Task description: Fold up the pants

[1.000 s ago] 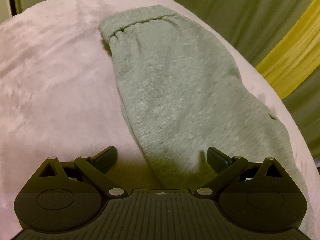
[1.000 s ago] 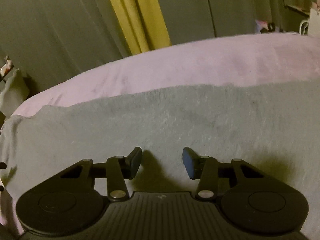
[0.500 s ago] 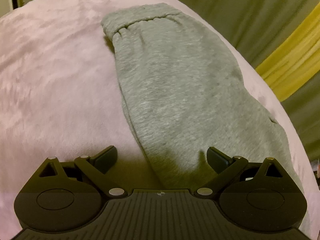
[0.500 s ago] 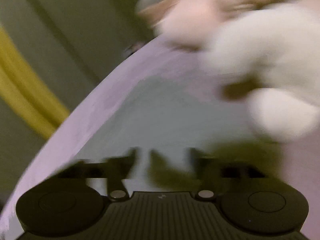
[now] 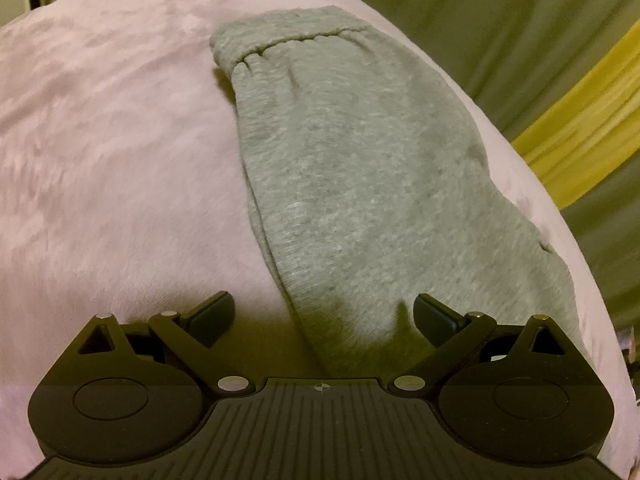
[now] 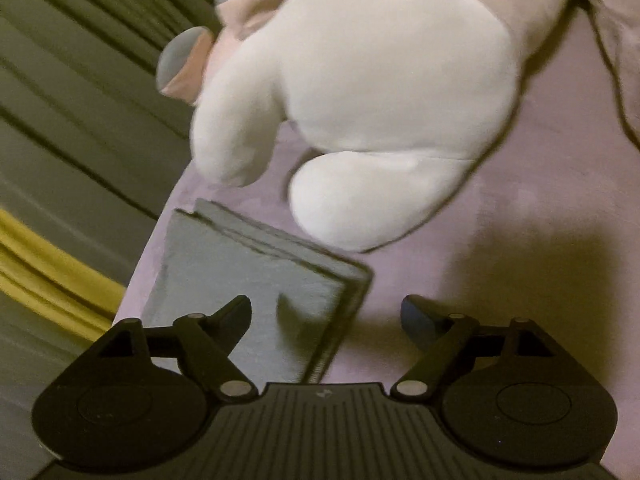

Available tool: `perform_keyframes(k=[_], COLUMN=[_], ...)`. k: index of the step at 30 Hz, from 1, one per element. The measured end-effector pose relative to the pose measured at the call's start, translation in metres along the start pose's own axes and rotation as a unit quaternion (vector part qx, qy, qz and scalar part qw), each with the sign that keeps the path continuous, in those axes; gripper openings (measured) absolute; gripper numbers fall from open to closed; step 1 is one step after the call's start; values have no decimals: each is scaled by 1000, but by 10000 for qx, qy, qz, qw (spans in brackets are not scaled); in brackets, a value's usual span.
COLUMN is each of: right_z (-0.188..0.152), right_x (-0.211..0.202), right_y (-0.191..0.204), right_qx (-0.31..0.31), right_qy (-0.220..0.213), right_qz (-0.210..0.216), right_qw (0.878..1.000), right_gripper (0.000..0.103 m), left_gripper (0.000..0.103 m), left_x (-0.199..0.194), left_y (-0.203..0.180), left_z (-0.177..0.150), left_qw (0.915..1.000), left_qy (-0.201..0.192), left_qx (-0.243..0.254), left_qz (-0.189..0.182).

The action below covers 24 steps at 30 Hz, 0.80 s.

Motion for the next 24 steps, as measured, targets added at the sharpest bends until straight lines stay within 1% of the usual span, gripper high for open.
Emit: perform_keyframes(k=[1,3,4,5,6,7,8,10,11,12,13,14,15,16,17,18,19,21,22,24], right_z=[-6,-2,-1,0,3,3,2,2,2,3,3,3,3,2,1,0,1,5,8,6], right_x=[-5,-7,-9,-8,-5,1,7,11,7,7,6,5,6,5,5,3,4,2,-1,-18], right_y=[1,2,2,4,4,3,2,-1,-3,-5,-8,-9,-7,-4,0,4,10,22,30,62], right_qx=[-48,-130,-163,-206,-191,-81,40,180,244,317,357,380,349,246,103,-41,-151,-206,-258,-693], right_qy=[-26,-60,-81,-89,-15,159,300,272,279,271,280,273,257,234,201,167,169,194,131,-147], right_qz=[-14,-58,-57,42,221,349,412,484,531,626,771,895,910,821,682,512,369,258,314,500], right_qw=[10000,9999,9998,9997,9996,9992,9987,9983,9979,9972,9960,9949,9949,9960,9974,9985,9991,9993,9991,9962], right_gripper=[83,83,79,71,48,38,38,37,37,46,59,67,67,65,59,35,9,10,9,9], left_gripper=[100,100,100,101,101,101,101,101,101,101,101,101,101,101,101,101,101,101,101,101], left_x=[0,1,1,1,2,2,2,3,3,4,5,5,5,5,5,5,4,1,-1,-7], left_y=[0,0,0,-1,-1,-1,-2,-2,-1,-2,-2,-2,-2,-2,-2,-2,-1,2,4,9], left_z=[0,0,0,0,0,0,0,0,0,1,1,1,1,1,1,2,1,1,1,0], left_qw=[10000,10000,10000,10000,10000,10000,9999,9999,9999,9999,9999,9999,9999,9999,9999,9999,9999,9999,9999,9995], left_qy=[2,21,26,32,40,46,54,65,69,74,81,85,87,86,82,82,83,91,87,75], left_qx=[-8,-18,-11,8,26,41,52,50,47,43,37,30,27,23,22,18,10,-39,-101,-240], left_qz=[2,18,31,48,65,76,90,93,89,86,83,80,81,85,83,75,55,-25,-85,-214])
Point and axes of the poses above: each gripper's, at about its wrist camera, not at the fingertips, and x roughly the way its jaws point, y to its left, z to its top, the point moved 1 cm from there along x, roughly the way its jaws point, and after that the axes turned 6 degrees about y, right-handed, at the moved point
